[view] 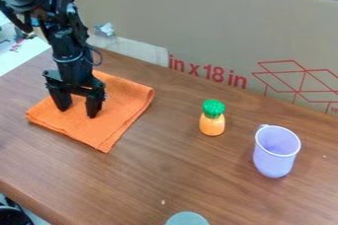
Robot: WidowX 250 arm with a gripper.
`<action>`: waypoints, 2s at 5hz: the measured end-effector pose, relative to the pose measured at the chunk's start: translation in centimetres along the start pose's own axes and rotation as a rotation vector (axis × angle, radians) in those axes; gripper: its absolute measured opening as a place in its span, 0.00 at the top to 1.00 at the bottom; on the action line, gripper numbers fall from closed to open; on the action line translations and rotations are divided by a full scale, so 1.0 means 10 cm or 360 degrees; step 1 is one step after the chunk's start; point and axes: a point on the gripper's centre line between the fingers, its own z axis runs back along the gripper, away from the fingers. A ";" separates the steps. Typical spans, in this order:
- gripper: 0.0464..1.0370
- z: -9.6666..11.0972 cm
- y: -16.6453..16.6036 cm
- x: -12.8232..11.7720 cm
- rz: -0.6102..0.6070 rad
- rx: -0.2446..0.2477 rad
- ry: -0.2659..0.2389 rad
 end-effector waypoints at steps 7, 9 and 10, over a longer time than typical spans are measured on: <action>0.04 0.09 -0.98 -1.50 -0.0115 0.0005 0.0852; 0.04 0.30 -1.00 -1.06 -0.0280 -0.0029 0.0528; 0.04 0.60 -1.01 -0.87 -0.0288 -0.0037 0.0310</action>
